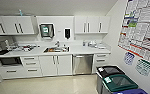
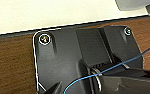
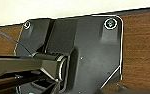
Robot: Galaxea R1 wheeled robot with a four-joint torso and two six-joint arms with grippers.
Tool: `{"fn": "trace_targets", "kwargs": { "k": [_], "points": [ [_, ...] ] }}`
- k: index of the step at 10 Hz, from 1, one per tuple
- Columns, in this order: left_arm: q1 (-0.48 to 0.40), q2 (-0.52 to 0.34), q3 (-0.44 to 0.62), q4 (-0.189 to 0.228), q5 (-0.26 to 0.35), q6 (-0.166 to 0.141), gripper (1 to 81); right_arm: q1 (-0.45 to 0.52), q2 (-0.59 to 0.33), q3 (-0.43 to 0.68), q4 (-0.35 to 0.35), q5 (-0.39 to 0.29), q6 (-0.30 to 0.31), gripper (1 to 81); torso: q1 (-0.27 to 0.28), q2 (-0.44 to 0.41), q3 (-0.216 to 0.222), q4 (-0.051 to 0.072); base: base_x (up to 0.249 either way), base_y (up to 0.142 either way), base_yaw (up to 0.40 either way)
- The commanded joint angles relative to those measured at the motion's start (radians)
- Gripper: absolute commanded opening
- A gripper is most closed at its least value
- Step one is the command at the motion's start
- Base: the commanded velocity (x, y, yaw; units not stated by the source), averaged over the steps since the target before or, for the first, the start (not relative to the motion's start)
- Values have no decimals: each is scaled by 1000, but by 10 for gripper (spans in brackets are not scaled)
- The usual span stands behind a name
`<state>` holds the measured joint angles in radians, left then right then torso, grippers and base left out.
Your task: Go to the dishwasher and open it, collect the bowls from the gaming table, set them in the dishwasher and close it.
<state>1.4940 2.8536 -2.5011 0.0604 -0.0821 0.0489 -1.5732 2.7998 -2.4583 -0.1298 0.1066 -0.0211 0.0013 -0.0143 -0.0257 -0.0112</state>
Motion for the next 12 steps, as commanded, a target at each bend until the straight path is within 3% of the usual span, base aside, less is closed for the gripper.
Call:
{"fn": "trace_targets", "kwargs": {
  "k": [1, 12],
  "points": [
    [-48, -12, 4, -2, 47, 0, 811, 41, -17, 1, -5, -50, 1, 811, 0, 0, 0, 0, 83, 0, 0],
    [-45, -11, 4, 1, 45, 0, 811, 40, -15, 1, -7, -51, 1, 811, 0, 0, 0, 0, 86, 0, 0]
  ]
}}
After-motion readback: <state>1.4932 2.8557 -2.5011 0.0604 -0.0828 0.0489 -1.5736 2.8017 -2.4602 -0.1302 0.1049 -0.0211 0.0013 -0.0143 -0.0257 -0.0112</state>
